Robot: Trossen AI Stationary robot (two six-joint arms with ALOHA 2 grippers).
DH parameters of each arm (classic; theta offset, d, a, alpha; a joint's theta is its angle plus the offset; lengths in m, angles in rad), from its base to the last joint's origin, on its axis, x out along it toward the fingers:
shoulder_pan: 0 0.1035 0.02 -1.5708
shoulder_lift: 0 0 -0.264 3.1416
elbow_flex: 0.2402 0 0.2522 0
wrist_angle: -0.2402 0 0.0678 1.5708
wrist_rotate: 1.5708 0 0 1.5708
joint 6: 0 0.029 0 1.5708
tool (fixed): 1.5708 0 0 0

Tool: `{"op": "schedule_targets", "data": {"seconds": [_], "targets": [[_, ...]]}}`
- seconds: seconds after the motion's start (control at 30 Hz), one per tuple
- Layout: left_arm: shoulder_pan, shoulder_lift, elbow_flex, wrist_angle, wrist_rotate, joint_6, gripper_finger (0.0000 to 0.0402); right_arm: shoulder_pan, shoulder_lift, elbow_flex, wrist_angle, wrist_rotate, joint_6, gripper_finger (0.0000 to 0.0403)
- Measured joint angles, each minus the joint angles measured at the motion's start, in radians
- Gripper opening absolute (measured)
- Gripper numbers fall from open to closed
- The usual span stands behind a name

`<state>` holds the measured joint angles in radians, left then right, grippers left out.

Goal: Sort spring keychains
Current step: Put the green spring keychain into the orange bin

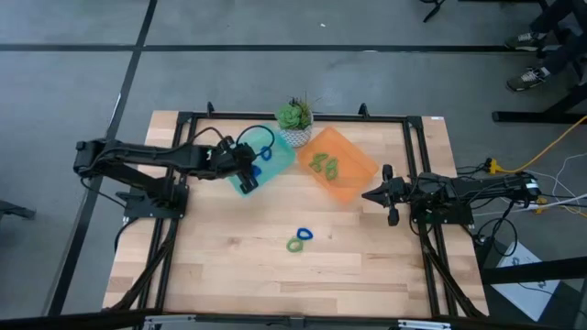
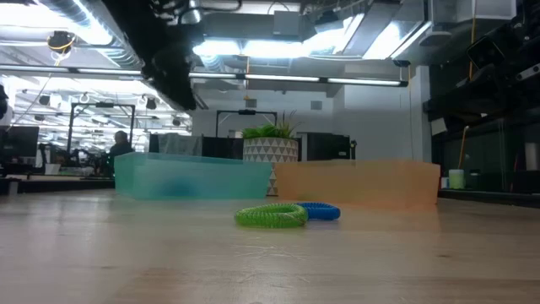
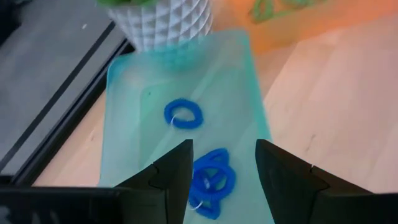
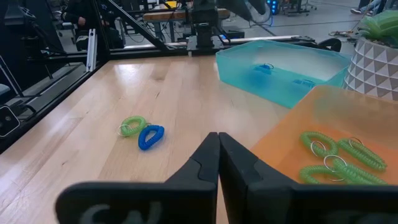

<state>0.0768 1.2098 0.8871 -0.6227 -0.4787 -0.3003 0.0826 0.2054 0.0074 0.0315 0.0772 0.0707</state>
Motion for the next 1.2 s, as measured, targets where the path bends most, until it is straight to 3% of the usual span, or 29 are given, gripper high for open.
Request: {"op": "schedule_targets", "data": {"seconds": [0.43, 1.2], "targets": [[-0.103, -0.057, 0.0, 0.127, 0.008, 0.033, 0.0169, 0.0, 0.0, 0.0, 0.0, 0.0, 0.0, 0.0007], [-0.305, -0.055, 0.0, 0.251, 0.177, 0.066, 0.0164, 0.0, 0.0, 0.0, 0.0, 0.0, 0.0, 0.0007]]}}
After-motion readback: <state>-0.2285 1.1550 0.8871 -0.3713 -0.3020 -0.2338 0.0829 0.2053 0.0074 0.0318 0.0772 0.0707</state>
